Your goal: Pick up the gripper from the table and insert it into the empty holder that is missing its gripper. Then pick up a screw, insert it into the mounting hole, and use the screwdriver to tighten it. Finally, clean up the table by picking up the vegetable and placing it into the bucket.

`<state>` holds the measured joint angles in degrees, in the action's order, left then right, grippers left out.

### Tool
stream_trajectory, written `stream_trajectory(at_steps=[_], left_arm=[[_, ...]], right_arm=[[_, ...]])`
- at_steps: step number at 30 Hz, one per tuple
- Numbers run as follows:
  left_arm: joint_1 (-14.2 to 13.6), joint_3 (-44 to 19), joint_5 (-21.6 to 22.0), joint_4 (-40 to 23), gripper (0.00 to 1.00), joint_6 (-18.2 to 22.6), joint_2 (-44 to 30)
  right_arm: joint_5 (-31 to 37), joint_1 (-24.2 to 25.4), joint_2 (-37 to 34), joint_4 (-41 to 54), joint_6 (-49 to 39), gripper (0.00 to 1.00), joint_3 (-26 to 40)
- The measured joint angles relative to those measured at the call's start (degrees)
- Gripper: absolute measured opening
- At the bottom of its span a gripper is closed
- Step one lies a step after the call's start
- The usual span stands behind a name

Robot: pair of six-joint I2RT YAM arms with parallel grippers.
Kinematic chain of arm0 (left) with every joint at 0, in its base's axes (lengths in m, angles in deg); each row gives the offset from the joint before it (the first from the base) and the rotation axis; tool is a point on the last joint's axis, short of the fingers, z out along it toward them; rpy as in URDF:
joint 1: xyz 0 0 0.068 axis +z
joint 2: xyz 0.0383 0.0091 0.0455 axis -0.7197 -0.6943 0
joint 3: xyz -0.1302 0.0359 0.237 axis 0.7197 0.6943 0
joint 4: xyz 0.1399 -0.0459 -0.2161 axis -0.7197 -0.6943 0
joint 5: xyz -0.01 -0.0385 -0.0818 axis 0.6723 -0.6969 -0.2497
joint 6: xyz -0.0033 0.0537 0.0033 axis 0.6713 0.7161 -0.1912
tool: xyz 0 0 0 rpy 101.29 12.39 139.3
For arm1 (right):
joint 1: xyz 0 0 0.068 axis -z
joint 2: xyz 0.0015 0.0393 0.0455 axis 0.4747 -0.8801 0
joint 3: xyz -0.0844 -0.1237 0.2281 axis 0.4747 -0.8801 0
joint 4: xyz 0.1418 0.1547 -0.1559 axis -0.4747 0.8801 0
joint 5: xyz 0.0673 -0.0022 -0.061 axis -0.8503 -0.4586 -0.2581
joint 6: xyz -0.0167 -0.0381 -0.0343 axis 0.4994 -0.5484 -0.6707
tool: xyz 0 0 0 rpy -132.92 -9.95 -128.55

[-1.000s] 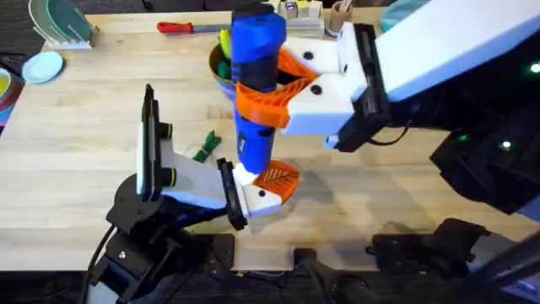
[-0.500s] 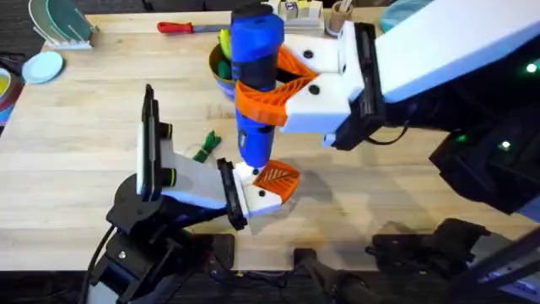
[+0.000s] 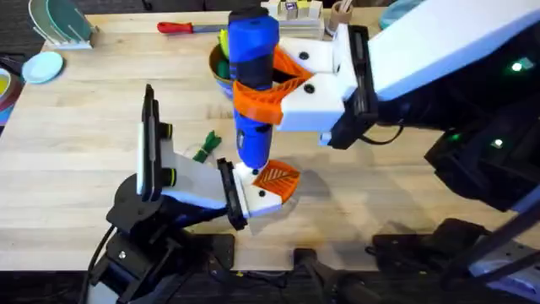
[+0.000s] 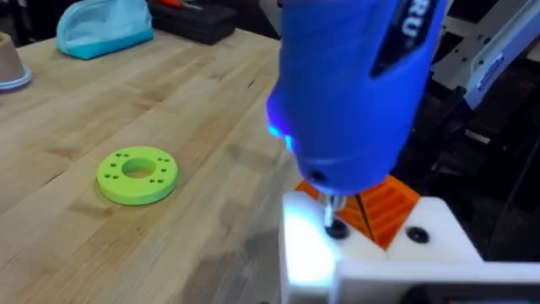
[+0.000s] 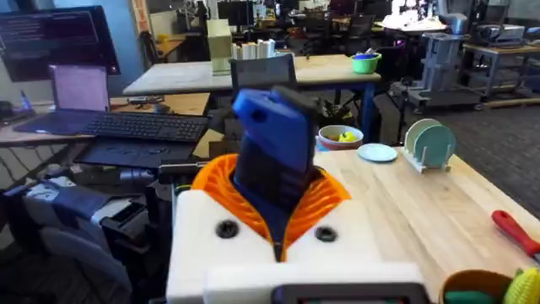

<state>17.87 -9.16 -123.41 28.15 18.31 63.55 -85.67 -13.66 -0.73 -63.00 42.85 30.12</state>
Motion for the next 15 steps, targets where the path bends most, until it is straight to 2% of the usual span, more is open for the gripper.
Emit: stream_trajectory(at_steps=[15], left_arm=[[0.0,0.0,0.0,0.0,0.008,0.0,0.0]], right_arm=[[0.4,0.0,-0.6,-0.4,1.5,0.018,0.0]])
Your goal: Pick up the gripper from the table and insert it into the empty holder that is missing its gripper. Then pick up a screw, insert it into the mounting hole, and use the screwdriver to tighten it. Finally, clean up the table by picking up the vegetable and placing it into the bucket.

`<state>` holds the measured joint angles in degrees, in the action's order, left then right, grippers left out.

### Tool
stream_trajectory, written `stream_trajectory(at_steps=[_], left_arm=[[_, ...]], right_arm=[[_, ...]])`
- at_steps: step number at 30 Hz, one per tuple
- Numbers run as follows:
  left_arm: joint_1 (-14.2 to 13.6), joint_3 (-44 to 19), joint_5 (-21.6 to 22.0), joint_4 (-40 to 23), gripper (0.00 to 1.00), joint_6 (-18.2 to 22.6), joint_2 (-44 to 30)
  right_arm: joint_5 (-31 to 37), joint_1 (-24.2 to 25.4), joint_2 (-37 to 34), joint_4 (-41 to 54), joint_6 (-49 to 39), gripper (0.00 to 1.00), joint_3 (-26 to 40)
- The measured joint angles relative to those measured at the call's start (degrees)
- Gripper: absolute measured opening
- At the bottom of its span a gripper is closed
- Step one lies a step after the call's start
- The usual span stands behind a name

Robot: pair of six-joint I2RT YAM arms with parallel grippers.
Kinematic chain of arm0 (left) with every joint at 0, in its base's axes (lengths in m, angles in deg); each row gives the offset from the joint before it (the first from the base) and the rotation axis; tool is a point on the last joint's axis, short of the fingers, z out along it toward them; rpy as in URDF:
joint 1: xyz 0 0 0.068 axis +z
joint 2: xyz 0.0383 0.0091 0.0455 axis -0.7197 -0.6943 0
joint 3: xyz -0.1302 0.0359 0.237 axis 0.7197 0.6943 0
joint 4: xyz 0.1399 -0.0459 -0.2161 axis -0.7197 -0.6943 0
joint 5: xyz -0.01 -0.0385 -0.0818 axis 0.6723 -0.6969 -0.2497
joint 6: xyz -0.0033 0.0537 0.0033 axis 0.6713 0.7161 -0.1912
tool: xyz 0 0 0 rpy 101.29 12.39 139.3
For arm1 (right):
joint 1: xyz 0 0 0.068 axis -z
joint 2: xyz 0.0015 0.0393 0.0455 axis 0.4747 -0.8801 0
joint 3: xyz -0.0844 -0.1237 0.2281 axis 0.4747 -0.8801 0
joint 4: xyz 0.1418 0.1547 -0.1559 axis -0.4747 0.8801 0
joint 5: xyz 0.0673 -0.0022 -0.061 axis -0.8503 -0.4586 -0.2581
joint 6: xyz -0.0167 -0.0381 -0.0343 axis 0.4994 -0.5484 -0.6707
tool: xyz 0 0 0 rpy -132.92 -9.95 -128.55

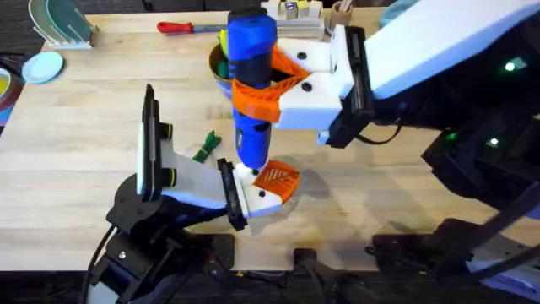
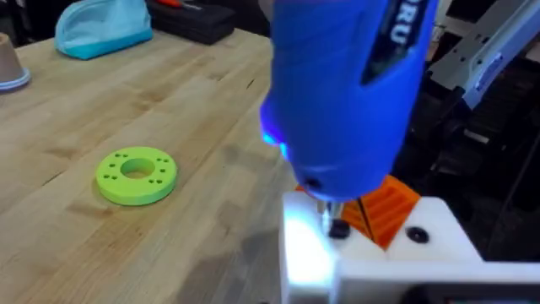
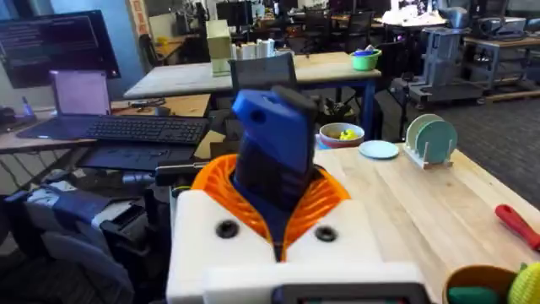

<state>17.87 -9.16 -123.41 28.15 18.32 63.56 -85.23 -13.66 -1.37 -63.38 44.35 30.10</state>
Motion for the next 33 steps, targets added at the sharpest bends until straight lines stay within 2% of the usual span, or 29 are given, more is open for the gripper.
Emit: stream_trajectory(at_steps=[33], left_arm=[[0.0,0.0,0.0,0.0,0.008,0.0,0.0]], right_arm=[[0.2,0.1,0.2,-0.4,-0.1,0.018,-0.2]])
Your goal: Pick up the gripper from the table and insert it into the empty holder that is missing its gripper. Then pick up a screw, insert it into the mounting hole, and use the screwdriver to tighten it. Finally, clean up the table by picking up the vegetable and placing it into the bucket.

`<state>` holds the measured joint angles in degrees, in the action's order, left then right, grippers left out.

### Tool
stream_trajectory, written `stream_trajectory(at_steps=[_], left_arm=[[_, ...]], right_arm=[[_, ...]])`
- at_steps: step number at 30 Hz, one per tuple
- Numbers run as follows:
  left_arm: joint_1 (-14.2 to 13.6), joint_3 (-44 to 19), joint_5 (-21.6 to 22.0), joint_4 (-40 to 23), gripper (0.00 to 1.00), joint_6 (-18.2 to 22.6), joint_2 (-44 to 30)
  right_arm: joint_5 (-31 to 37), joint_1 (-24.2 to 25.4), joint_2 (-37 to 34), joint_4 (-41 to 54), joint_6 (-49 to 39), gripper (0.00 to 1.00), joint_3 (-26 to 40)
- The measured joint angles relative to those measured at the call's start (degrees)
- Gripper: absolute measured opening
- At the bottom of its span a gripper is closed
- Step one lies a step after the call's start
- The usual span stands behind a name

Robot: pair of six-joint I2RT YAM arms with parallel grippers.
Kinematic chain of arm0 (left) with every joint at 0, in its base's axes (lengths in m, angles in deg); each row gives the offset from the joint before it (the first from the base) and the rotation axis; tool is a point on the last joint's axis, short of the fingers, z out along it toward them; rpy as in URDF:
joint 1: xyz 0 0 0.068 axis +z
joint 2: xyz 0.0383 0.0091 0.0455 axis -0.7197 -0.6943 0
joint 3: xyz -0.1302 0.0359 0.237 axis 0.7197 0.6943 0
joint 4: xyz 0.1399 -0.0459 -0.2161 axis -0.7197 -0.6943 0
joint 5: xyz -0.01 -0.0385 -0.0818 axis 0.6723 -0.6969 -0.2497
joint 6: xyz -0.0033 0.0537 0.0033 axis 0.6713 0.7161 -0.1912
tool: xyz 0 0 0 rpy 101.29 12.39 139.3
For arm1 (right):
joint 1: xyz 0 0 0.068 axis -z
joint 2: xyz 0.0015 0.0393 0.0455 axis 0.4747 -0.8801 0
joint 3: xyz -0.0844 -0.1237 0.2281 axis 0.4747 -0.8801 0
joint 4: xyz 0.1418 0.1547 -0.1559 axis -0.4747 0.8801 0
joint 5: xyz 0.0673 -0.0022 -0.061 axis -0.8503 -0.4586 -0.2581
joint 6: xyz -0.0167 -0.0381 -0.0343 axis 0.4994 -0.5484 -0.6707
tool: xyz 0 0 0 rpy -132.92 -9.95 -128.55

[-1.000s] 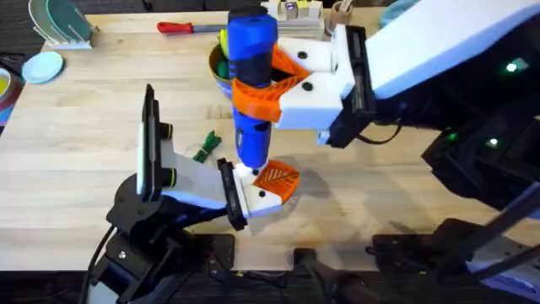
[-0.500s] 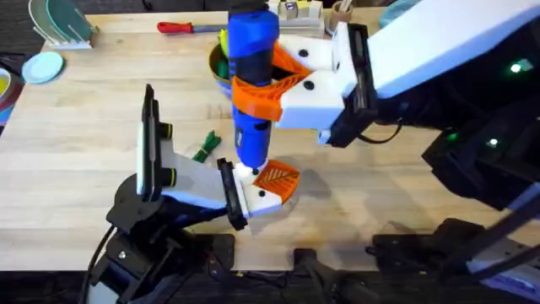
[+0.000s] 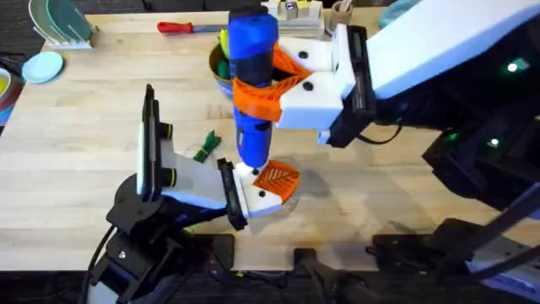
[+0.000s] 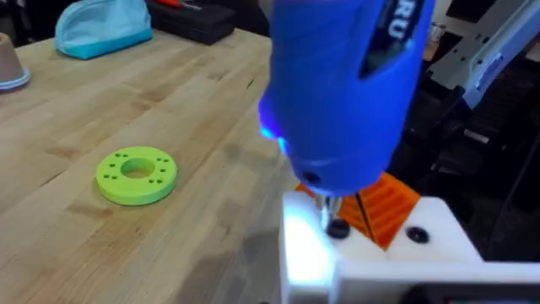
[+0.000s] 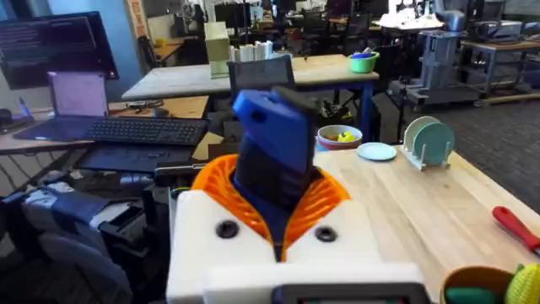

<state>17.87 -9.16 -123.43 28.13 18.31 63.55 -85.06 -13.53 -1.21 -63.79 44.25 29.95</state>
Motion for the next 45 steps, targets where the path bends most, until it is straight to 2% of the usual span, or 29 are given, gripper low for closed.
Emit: stream_trajectory(at_steps=[12,45], left_arm=[[0.0,0.0,0.0,0.0,0.008,0.0,0.0],[0.0,0.0,0.0,0.0,0.008,0.0,0.0]], right_arm=[[0.0,0.0,1.9,0.1,-0.2,0.018,0.0],[0.2,0.0,0.2,0.4,-0.2,0.018,0.0]])
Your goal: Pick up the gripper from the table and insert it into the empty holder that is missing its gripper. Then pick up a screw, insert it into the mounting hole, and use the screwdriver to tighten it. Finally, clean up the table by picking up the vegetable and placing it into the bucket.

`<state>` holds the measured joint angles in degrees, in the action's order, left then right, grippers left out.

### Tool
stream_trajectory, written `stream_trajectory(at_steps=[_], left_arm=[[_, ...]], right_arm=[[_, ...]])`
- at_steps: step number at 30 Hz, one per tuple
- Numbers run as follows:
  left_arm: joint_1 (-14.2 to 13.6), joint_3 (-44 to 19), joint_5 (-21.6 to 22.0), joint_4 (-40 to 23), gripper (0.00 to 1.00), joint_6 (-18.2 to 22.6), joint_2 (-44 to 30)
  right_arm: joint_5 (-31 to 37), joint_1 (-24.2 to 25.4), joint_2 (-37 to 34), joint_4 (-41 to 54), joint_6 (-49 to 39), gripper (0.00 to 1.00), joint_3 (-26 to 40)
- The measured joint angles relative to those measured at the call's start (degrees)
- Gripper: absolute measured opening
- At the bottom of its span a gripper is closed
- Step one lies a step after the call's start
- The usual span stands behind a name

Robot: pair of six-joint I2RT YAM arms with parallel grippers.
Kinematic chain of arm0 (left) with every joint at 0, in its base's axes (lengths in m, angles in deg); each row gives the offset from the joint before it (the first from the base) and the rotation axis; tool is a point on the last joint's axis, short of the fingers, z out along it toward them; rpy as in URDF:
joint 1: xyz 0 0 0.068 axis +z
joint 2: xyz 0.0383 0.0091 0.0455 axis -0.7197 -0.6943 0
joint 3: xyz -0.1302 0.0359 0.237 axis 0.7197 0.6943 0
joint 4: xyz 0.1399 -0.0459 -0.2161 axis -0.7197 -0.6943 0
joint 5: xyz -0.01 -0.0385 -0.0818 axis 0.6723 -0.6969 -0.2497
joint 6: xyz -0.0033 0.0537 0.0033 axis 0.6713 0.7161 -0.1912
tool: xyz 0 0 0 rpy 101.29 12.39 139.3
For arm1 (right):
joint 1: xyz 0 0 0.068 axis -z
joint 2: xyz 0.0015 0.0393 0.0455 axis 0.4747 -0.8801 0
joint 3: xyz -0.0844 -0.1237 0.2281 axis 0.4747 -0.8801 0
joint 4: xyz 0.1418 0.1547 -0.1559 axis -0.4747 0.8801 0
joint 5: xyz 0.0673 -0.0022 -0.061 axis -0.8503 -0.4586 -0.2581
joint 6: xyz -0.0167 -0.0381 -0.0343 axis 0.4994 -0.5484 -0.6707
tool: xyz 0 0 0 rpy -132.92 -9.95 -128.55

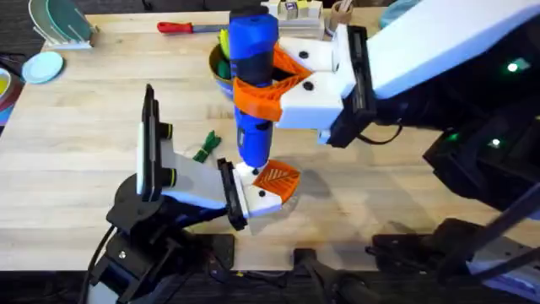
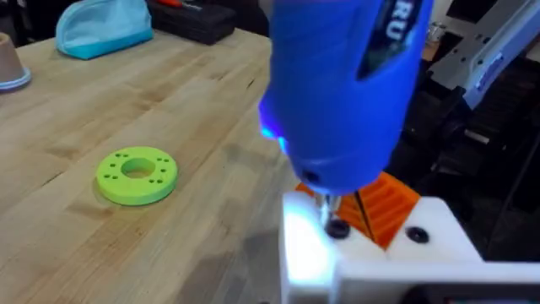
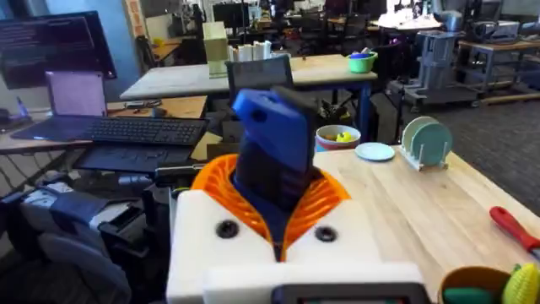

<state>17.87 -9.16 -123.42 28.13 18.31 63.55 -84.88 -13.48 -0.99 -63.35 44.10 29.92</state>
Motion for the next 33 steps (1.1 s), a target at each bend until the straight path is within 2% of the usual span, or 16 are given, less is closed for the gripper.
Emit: stream_trajectory(at_steps=[8,33], left_arm=[[0.0,0.0,0.0,0.0,0.008,0.0,0.0],[0.0,0.0,0.0,0.0,0.008,0.0,0.0]], right_arm=[[0.0,0.0,1.5,-0.1,0.0,0.018,0.0],[-0.2,0.0,0.4,0.7,0.4,0.018,0.0]])
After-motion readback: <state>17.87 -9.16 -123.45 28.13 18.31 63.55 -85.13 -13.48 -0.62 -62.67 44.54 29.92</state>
